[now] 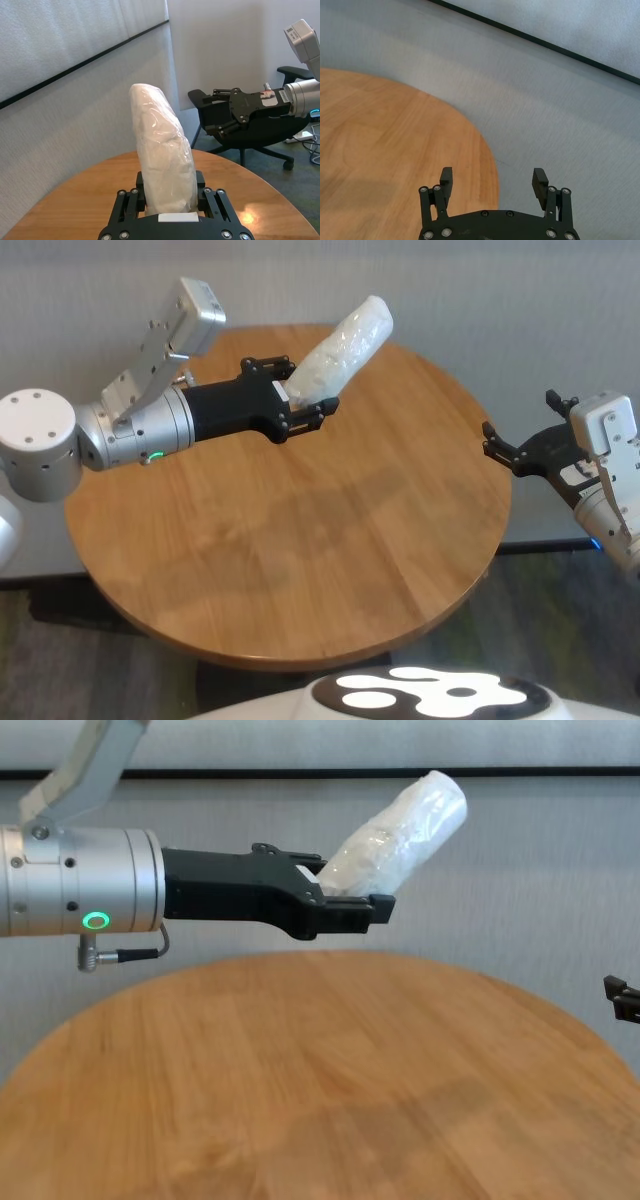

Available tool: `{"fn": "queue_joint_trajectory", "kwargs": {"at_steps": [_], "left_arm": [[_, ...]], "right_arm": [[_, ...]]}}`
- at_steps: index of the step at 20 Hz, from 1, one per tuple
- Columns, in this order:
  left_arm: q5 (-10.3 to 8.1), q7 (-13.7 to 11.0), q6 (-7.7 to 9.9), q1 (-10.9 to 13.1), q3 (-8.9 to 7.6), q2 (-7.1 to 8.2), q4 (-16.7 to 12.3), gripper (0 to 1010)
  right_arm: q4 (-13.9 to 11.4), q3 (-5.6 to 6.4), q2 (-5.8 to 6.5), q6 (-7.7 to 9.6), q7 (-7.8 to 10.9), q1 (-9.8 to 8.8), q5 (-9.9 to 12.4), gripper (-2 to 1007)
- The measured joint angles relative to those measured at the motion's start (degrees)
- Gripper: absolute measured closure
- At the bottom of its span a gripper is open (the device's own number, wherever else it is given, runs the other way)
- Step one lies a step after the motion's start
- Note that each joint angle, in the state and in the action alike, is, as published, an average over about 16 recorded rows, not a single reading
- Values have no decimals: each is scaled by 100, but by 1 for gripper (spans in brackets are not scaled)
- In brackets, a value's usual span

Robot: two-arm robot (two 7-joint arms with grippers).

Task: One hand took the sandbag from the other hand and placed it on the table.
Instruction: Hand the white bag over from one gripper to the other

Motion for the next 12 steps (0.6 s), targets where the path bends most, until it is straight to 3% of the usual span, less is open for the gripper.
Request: {"fn": "queue_joint_trajectory", "kwargs": {"at_steps": [12], "left_arm": [[-22, 20, 38, -8, 3, 13, -9, 431]], "right_arm": [[0, 0, 0, 0, 0, 0, 0, 3]]}}
